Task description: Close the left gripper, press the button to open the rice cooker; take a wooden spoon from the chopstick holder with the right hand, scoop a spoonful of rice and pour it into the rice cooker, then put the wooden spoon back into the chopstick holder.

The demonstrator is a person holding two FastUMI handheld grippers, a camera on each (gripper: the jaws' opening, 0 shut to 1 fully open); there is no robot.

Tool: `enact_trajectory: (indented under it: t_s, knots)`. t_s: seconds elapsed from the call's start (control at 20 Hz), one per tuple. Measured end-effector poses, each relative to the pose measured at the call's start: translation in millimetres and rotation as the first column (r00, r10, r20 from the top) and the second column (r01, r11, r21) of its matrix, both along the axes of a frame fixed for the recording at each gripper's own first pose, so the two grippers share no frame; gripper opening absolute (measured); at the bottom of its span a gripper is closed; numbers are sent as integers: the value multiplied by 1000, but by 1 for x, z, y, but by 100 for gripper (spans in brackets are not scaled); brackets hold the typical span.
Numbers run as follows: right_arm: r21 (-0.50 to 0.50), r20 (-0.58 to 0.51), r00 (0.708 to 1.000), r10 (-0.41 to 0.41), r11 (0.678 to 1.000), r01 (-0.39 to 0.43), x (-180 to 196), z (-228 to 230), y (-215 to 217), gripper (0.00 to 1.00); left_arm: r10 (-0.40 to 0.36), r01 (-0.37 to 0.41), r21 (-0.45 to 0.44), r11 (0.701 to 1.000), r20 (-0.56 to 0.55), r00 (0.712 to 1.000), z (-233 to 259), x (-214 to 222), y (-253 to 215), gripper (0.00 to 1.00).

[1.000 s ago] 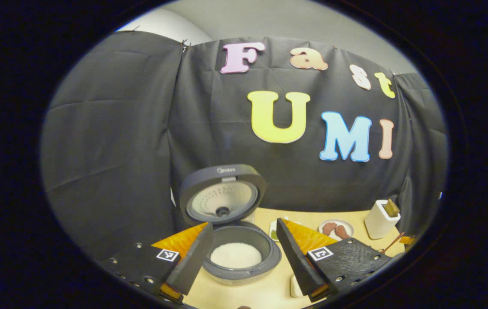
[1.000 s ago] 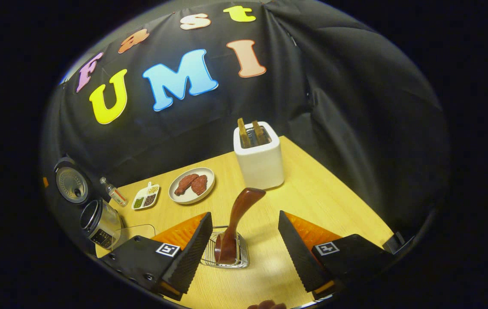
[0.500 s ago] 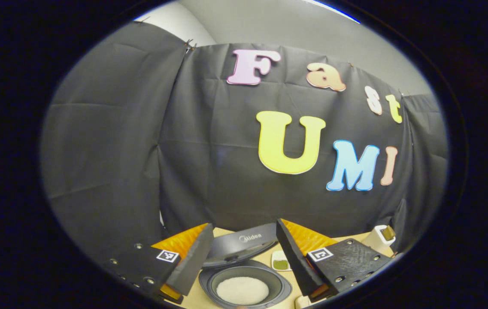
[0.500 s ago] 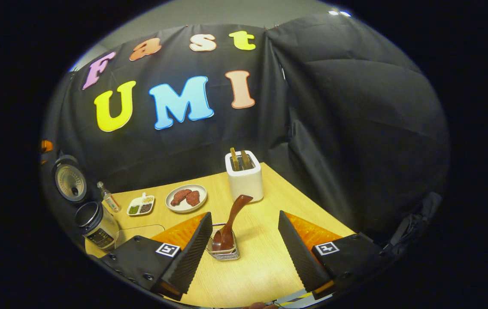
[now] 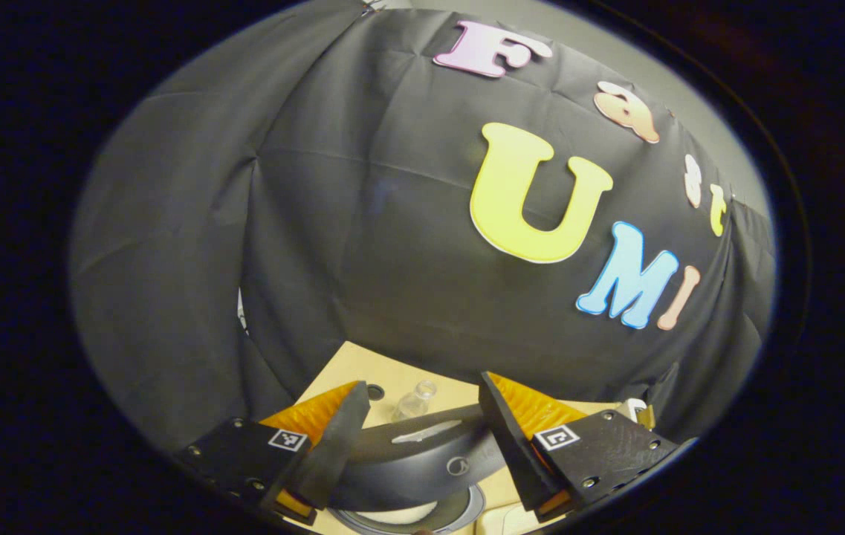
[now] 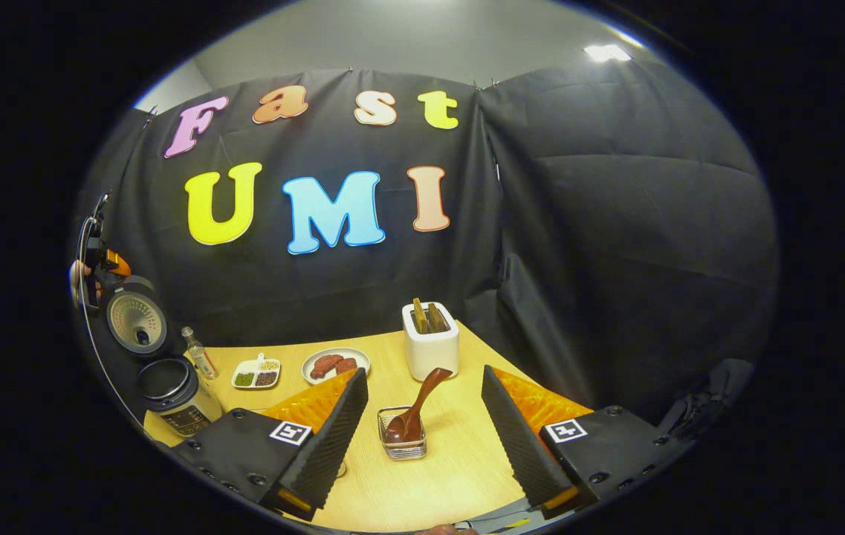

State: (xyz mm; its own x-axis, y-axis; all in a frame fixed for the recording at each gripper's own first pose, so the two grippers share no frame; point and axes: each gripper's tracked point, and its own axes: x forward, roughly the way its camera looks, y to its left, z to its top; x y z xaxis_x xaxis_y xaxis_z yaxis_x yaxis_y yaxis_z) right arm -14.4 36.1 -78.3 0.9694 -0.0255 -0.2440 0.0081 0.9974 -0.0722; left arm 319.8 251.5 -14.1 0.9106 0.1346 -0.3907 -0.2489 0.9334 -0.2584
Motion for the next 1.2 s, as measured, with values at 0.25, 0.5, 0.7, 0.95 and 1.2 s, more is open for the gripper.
enact_trajectory:
  t_s: [0.25,0.5,0.7,0.95,1.2]
  knots:
    - [3,-13,999,38,999,-38,3,-7,10,98,-27,20,-81,997,-88,996,-16,-26,-25,95]
    - [0,-13,996,89,996,-89,16,-13,8,98,-44,25,-110,994,-174,984,-51,-58,-59,95]
    - [-12,22,991,129,992,-129,36,-8,-3,98,-53,40,-61,997,-241,969,-87,-81,-84,95]
    - [-24,20,984,179,984,-179,50,-10,-21,98,-3,-2,-14,1000,-326,945,-131,-104,-115,95]
    - [15,1,980,197,980,-197,60,-20,-36,98,31,-48,-33,998,-405,914,-182,-122,-128,96]
